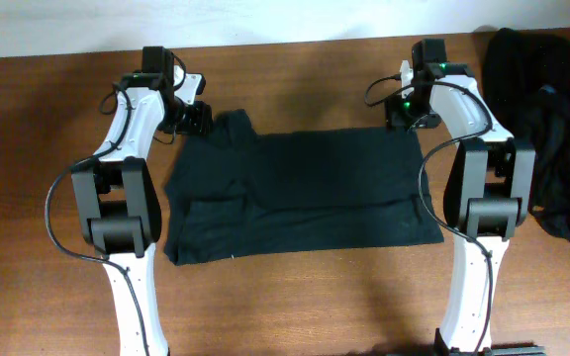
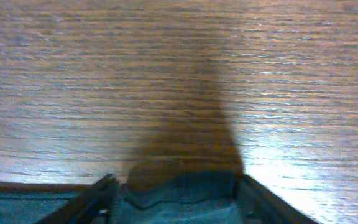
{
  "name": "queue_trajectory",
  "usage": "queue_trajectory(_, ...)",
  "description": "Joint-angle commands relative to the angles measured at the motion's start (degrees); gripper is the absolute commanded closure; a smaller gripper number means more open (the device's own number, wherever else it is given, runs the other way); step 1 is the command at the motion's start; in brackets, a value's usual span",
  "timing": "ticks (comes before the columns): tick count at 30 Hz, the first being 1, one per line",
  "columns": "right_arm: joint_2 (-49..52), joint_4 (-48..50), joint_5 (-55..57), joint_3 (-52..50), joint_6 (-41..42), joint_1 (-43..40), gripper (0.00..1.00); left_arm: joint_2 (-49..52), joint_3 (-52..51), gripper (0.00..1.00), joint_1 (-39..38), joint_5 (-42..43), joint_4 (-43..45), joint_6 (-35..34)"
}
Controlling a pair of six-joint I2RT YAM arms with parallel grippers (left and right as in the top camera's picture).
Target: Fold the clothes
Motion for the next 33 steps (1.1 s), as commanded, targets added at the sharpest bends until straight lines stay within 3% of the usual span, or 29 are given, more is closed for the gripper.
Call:
queue_trajectory(1,1.7,-1.3,-0.7,-2.5,0.5,0.0,0.42,1.1,0.5,0.42,0.3,0.5,0.0,0.7)
queue_trajectory(5,1.7,-1.4,-0.7,-2.5,0.5,0.0,0.51,1.1,0.5,0.42,0.4,0.5,0.0,0.7)
queue_trajectory(9,1.7,-1.4,-0.7,-2.5,0.5,0.0,0.82,1.1,0.5,0.42,0.4,0.4,0.3,0.7)
queue_trajectory(11,1.7,-1.5,-0.7,-2.5,0.5,0.0,0.90,1.1,0.5,0.42,0.4,0.4,0.4,0.7)
queue_trajectory(16,1.7,-1.5,-0.7,-2.5,0.5,0.0,0.90,1.1,0.5,0.43,0.4,0.5,1.0,0.7)
queue_trajectory(20,1.7,-1.5,-0.7,-2.5,0.5,0.0,0.90,1.0,0.8,0.66,0.5,0.5,1.9,0.7)
queue_trajectory(22,1.7,-1.5,-0.7,-2.5,0.5,0.0,0.90,1.1,0.9,0.71,0.5,0.5,1.9,0.7)
queue_trajectory(26,1.7,-1.5,-0.7,-2.5,0.5,0.0,0.90,1.1,0.9,0.60,0.3,0.5,1.8,0.7)
queue_trajectory(33,1.7,-1.5,-0.7,-2.5,0.5,0.0,0.90,1.1,0.9,0.60,0.3,0.5,0.8,0.7)
